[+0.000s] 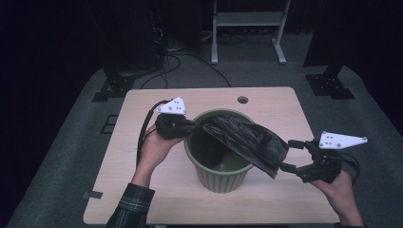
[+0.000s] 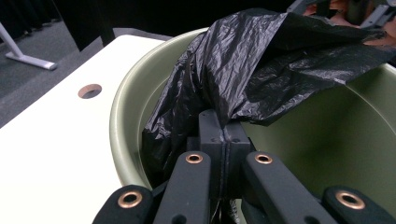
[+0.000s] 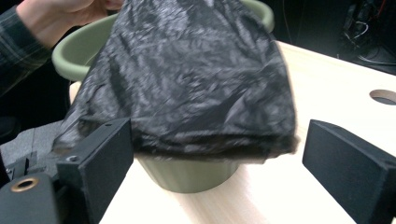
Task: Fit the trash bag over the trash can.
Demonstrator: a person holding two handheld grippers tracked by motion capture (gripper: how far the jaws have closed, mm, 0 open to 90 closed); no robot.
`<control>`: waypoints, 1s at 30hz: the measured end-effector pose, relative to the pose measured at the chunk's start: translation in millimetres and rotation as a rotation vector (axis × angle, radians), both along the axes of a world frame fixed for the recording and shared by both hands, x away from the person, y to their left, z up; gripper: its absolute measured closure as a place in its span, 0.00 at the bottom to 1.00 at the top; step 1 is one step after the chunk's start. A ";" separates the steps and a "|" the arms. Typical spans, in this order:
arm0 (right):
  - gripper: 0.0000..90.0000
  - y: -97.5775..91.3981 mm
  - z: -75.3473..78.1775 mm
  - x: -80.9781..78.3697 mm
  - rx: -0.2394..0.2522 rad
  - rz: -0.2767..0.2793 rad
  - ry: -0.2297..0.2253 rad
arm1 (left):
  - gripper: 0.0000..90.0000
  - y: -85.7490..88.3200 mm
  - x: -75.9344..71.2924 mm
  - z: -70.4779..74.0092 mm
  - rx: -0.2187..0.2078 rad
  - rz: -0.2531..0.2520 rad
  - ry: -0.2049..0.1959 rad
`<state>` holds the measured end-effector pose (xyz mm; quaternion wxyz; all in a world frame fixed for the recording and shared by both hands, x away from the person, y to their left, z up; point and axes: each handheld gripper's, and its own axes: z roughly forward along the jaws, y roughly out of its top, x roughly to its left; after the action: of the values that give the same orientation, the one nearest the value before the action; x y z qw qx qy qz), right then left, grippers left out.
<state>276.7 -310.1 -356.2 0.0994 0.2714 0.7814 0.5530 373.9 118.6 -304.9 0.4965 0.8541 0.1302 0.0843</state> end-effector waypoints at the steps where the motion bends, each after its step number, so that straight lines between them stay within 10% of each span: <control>1: 0.08 0.7 -0.3 -1.6 -0.002 0.001 -0.002 | 0.99 0.1 0.1 -0.1 0.001 0.001 0.001; 30: 0.07 -20.0 -12.3 15.1 -0.027 -0.132 0.030 | 0.99 3.5 -0.1 -1.9 0.004 -0.007 0.008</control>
<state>291.8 -330.1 -368.5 0.1274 0.3292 0.7706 0.5306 373.9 122.1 -306.8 0.4947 0.8558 0.1290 0.0797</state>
